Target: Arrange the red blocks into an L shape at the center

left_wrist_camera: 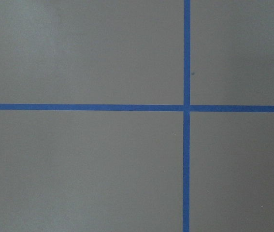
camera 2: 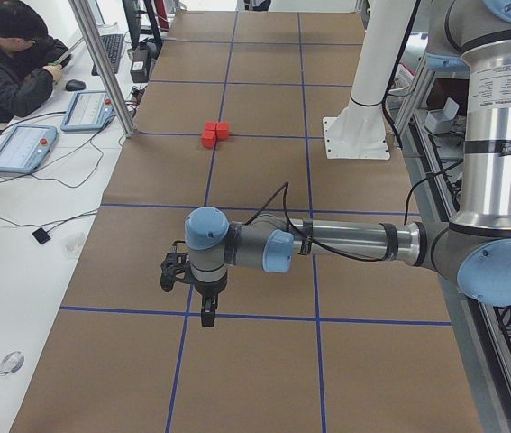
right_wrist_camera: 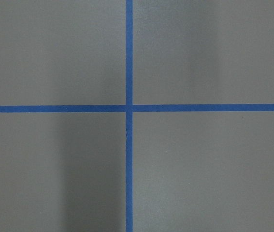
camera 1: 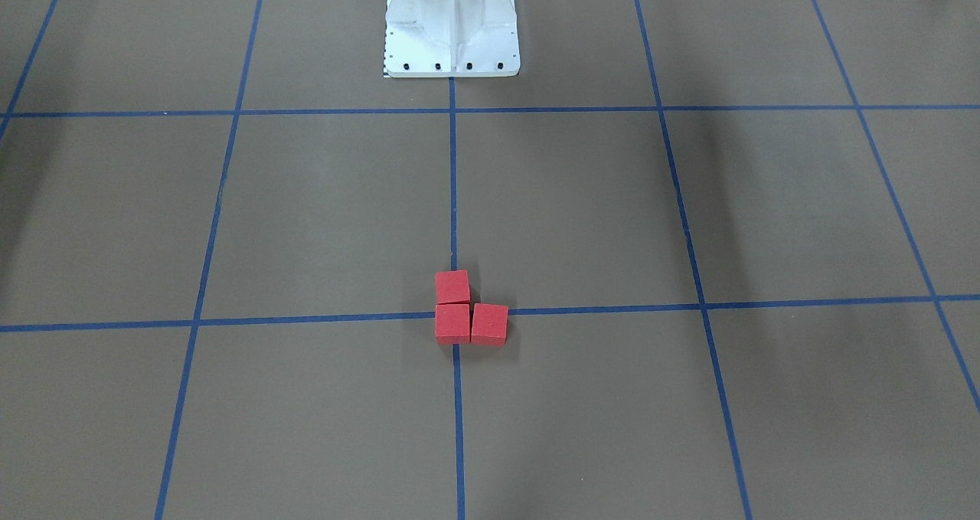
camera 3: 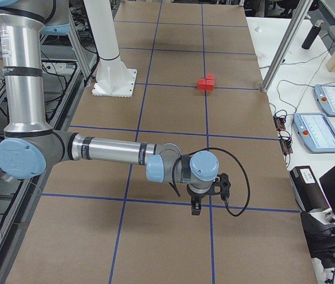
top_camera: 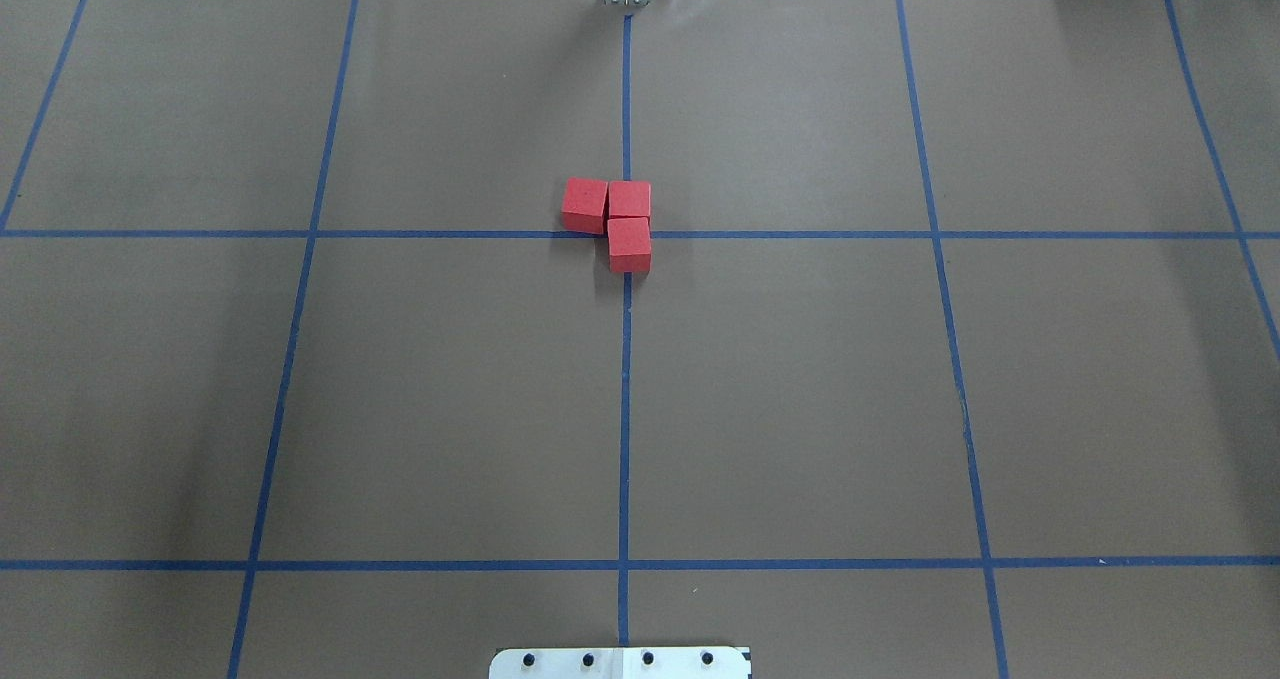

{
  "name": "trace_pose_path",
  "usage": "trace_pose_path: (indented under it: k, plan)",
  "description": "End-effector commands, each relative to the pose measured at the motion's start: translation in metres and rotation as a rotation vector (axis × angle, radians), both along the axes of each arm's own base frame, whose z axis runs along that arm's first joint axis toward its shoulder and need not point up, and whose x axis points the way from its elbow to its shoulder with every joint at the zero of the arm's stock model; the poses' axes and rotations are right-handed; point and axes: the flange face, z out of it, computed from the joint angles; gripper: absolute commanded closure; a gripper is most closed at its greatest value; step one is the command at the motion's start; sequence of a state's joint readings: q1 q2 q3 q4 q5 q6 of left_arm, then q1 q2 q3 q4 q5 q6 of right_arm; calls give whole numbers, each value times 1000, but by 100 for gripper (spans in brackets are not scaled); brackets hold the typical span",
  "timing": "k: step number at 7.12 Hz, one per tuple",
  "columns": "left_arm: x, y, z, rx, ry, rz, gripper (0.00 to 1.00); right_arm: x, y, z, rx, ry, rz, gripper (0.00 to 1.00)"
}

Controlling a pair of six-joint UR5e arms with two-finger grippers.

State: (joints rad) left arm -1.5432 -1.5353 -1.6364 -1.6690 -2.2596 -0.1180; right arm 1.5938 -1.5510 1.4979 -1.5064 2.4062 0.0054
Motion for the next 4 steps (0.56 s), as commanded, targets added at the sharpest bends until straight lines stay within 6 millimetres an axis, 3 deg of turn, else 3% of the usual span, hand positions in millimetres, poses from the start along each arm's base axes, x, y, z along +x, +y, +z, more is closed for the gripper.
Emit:
trace_pose_path:
  k: [1,4]
  plan:
    - [0,0,0,-1,0,0,0,0,-2,-2,5,1,-1,1]
    - [1,0,4,-7,0,1,0,0,-4,-4,8,0,-1,1]
